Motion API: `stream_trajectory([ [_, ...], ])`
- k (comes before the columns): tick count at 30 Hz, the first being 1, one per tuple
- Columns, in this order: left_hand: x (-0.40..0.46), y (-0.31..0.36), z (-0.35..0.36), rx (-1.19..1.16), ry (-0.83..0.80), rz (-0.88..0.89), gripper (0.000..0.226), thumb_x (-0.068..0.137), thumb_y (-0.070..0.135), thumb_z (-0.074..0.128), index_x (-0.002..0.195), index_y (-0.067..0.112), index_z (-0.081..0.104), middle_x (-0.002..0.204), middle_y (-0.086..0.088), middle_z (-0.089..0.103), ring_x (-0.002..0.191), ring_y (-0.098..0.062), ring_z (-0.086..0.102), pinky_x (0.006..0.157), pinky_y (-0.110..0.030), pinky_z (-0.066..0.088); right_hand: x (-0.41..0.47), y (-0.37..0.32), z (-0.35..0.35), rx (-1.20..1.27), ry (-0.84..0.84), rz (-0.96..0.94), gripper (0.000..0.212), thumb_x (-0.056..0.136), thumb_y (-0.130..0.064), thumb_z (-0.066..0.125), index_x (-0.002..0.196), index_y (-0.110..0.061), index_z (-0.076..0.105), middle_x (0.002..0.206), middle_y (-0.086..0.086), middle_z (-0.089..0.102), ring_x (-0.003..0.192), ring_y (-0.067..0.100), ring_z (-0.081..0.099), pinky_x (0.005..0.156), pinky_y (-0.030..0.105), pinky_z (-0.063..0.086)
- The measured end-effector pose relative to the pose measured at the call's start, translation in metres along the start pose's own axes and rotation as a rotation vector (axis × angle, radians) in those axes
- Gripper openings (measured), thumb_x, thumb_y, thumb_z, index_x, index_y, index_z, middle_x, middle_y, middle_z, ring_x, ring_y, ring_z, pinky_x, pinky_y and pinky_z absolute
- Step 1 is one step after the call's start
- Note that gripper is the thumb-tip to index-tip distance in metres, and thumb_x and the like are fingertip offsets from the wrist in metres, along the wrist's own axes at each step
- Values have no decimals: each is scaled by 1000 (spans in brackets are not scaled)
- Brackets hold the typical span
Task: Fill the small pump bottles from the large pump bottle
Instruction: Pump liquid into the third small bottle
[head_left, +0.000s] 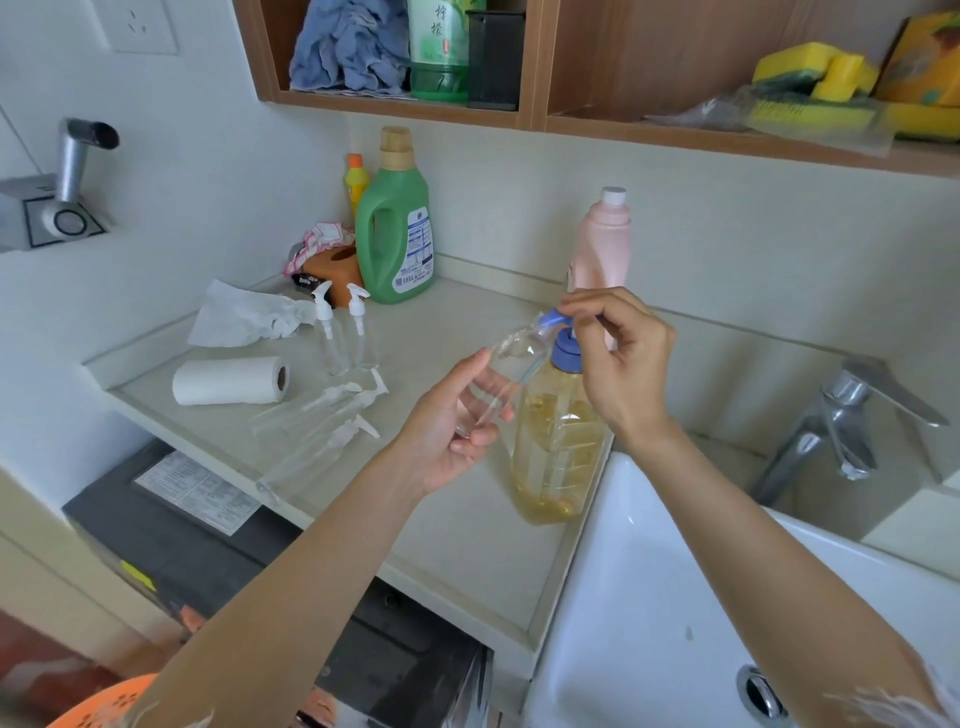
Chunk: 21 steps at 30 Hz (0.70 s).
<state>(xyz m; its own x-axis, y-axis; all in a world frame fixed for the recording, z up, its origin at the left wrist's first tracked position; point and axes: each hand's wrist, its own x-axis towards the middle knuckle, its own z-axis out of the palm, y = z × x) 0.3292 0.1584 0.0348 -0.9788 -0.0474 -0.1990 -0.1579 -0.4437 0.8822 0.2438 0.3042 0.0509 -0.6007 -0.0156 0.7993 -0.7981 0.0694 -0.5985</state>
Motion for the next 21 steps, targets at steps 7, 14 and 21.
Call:
stream_trajectory([
  [7, -2, 5, -6, 69, 16, -20, 33, 81, 46, 57, 61, 22, 66, 64, -6, 51, 34, -5, 30, 30, -11, 15, -10, 4, 2, -32, -11, -34, 30, 74, -7, 43, 79, -4, 73, 83, 1, 66, 82, 12, 63, 77, 15, 46],
  [14, -8, 10, -2, 135, -27, 7, 31, 74, 45, 59, 82, 15, 62, 68, -1, 57, 41, -5, 36, 34, -10, 19, 9, -8, -9, -39, -91, -8, 36, 80, -17, 40, 82, -5, 74, 82, -1, 67, 80, 8, 63, 76, 21, 47],
  [21, -6, 8, 0, 172, -61, 41, 27, 69, 36, 65, 87, 17, 61, 73, 3, 60, 43, -3, 41, 34, -9, 23, 9, -7, -6, 30, -60, 23, 33, 80, -16, 39, 83, -10, 71, 84, 3, 68, 83, 3, 63, 78, 15, 46],
])
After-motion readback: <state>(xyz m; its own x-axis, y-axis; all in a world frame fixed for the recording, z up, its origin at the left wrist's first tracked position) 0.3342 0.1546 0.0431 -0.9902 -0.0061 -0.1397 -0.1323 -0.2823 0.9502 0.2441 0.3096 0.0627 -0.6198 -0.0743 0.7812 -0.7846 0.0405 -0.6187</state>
